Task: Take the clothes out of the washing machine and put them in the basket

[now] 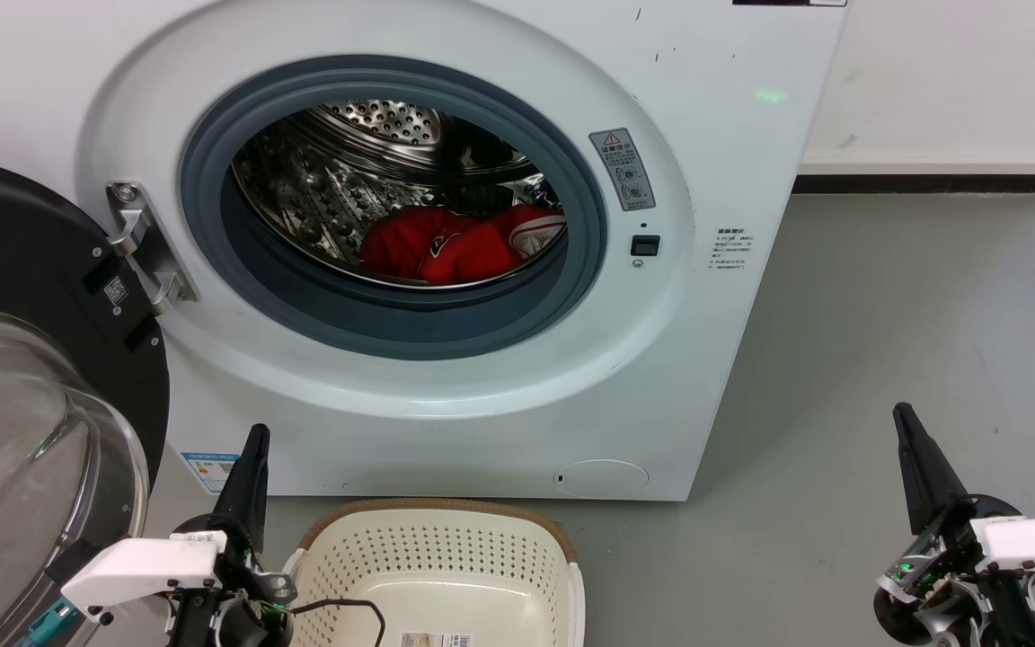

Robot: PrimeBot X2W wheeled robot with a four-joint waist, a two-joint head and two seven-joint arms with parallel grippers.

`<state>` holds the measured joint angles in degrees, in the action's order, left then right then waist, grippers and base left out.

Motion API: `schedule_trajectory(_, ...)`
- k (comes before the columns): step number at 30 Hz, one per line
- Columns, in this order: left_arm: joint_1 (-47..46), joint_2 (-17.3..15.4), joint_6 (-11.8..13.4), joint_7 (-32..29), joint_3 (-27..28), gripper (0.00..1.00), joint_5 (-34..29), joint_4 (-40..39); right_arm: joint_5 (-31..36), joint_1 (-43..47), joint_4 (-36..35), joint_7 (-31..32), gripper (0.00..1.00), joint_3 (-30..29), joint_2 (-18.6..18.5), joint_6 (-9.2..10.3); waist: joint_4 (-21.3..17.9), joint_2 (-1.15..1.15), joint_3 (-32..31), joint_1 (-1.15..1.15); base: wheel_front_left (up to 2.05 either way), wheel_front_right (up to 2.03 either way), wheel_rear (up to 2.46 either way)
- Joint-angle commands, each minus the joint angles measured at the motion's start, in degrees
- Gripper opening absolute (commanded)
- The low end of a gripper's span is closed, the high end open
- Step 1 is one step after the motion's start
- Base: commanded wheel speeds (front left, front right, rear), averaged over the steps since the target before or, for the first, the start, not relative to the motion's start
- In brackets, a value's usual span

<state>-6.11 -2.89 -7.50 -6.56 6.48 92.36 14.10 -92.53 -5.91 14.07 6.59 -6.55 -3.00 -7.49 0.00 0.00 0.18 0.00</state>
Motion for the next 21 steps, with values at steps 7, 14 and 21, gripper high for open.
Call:
schedule_trajectory(7,-0.4,0.0,-0.1,-0.1,0.1,0.0,0.1,0.0,0.2,-0.7,0.1,0.0,0.0,0.0,0.2,0.0,0.0,0.0,0.0,0.0,0.0,0.0,0.0)
schedule_trajectory(14,-0.4,0.0,-0.1,-0.1,0.1,0.0,0.1,0.0,0.3,-0.7,0.1,0.0,0.0,0.0,0.2,0.0,0.0,0.0,0.0,0.0,0.0,0.0,0.0)
schedule_trajectory(21,0.4,0.0,0.0,0.0,-0.1,1.0,0.0,0.7,0.0,0.4,0.7,0.0,1.0,0.0,0.0,0.0,0.0,0.0,0.0,0.0,0.0,0.0,0.0)
